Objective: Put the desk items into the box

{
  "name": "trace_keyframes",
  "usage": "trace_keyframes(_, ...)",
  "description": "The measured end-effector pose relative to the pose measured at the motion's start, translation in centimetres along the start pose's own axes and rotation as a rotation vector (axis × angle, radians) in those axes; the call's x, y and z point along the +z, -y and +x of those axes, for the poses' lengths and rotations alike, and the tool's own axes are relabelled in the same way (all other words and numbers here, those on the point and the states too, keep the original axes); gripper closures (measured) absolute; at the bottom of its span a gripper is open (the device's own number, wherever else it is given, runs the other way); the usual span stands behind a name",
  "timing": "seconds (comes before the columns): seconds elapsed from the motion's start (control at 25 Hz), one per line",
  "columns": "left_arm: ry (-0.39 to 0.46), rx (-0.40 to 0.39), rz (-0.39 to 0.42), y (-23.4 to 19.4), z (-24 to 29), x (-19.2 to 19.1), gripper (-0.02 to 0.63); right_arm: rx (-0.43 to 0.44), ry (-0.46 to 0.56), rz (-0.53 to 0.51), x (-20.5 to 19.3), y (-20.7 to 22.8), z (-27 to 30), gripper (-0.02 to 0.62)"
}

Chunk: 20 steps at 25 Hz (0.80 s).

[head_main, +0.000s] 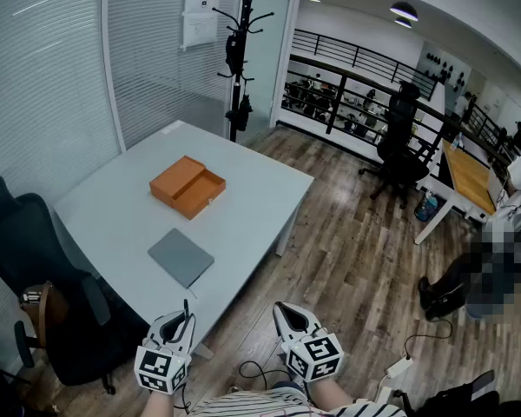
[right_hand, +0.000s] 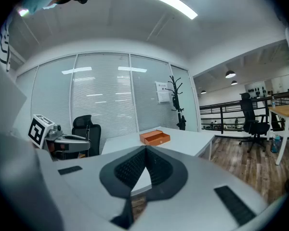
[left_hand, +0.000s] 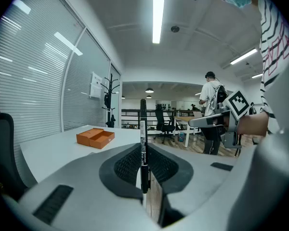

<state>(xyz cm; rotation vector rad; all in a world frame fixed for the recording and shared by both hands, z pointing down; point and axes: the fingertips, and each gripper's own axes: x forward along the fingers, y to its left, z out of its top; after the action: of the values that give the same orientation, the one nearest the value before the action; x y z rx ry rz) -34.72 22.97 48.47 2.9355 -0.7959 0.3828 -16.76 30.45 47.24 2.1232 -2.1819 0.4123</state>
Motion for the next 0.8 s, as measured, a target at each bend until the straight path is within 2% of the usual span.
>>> trace_keyframes(0.28,-0.011,-0.012,-0.012,-0.6,0.7,-0.9,0.554,-0.007,-0.007,0.009,-0.5,0.1,0.8,0.571)
trace_keyframes(0.48,-0.017,-0.02,-0.019,-0.5,2.5,-0.9,0.554,0.024,-0.012,0.028,-0.4,1.0,1.9,0.569)
trace_keyframes(0.8,-0.045,-0.005,-0.027,-0.3,8.2,-0.2,0.553,0.056,-0.033,0.026,0.3,6.0,4.6,0.569)
